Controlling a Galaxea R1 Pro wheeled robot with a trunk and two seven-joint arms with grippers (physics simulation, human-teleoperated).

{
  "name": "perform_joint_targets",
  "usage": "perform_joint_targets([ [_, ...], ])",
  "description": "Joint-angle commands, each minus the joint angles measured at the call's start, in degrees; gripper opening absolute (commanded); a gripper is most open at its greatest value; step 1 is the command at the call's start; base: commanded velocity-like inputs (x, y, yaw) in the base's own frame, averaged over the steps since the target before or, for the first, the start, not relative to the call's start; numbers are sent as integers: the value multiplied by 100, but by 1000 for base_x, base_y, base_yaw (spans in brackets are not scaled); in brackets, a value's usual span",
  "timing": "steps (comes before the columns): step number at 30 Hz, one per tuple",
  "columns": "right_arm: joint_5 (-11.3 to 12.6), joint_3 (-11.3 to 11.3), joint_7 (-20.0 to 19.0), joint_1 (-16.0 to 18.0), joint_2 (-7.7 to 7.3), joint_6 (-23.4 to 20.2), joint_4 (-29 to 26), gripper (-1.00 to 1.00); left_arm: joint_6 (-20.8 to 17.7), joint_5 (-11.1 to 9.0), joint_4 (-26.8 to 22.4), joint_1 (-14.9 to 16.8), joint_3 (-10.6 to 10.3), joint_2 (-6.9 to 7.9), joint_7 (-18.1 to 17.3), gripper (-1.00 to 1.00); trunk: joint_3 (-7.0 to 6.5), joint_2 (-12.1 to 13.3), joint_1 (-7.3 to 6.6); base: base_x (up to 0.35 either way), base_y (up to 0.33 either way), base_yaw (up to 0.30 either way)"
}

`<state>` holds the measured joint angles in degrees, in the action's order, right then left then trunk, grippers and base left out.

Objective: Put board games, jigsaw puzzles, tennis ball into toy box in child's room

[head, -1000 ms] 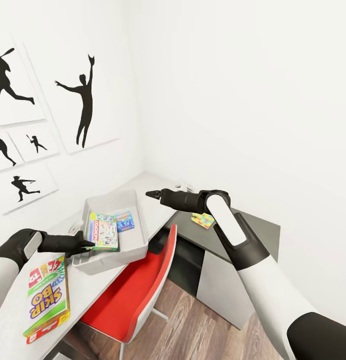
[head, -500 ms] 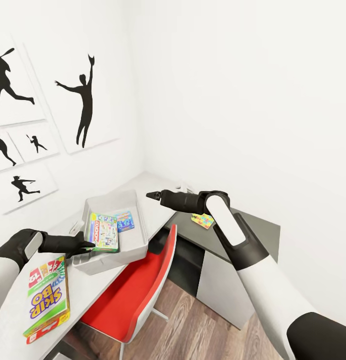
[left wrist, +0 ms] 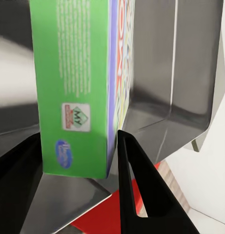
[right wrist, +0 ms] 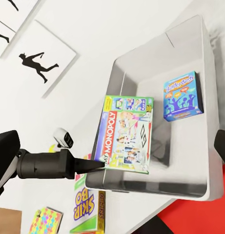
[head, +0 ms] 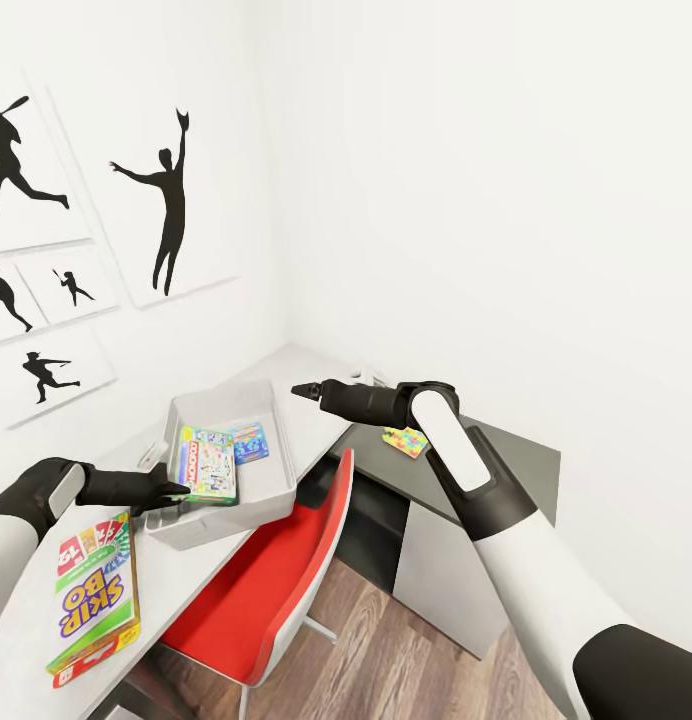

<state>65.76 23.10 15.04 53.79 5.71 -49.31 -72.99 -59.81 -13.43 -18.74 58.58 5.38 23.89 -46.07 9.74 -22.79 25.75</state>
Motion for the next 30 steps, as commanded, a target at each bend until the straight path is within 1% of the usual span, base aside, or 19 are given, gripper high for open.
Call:
perform_joint_targets([
  [1,60,1,60,7,1,-8,-4,100,-19,34,2,7,32,-1,-34,-100,12,-12,4,0,0,0],
  [21,60,1,60,6,-17,-6,-4,100,-19,41,2,8,33,1,-33,-100,12,-12,4,0,0,0],
  [22,60,1,60,5,-17,-7,-4,100,-19,41,2,7,33,1,-33,100,12,-12,4,0,0,0],
  [30,60,1,60,3,-17,-8,-4,100,-19,42,2,5,33,-7,-33,100,12,-12,4,0,0,0],
])
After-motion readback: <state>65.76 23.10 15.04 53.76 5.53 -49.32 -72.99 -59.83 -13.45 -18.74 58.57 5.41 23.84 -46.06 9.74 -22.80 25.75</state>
